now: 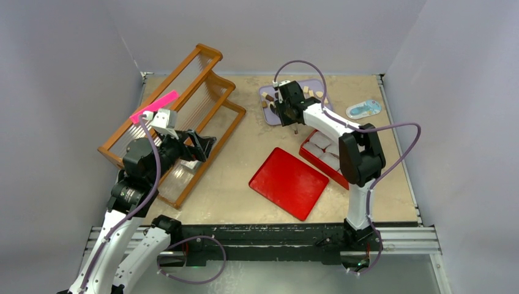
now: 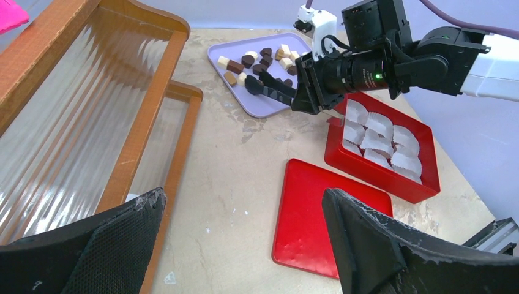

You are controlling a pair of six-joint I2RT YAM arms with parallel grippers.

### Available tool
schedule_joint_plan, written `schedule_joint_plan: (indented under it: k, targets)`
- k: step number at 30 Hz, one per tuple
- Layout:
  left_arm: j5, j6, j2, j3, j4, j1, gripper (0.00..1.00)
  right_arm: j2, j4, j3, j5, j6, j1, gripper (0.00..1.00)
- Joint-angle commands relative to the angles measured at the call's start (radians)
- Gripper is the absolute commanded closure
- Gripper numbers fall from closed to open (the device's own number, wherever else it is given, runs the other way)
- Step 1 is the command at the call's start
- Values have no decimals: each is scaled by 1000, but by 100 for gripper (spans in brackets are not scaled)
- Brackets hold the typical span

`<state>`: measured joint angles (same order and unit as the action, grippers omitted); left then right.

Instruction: Pack the chocolate

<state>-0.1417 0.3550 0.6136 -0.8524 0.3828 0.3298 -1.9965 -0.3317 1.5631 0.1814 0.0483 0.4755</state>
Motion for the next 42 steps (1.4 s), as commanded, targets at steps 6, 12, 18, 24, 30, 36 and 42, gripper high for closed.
schedule_joint_plan:
  k: [6, 12, 18, 24, 30, 36, 42]
  targets:
    - [12, -16, -7, 5, -28, 2, 2, 123, -47, -2, -18, 28, -4, 69]
    - [15, -14, -7, 6, -27, 2, 2, 180, -112, -4, -25, 74, -4, 69]
    - [8, -14, -6, 7, -25, 2, 2, 275, -228, -28, 22, 156, -4, 69]
    - [-5, -13, -5, 4, -25, 2, 2, 382, -343, -80, 128, 212, -4, 69]
    - [-7, -11, -10, 6, -27, 2, 2, 472, -450, -122, 239, 273, -30, 68]
    - [-9, -11, -16, 6, -26, 2, 2, 518, -452, -185, 227, 306, -120, 68]
    - [-9, -10, -19, 8, -25, 2, 2, 515, -394, -250, 218, 334, -166, 68]
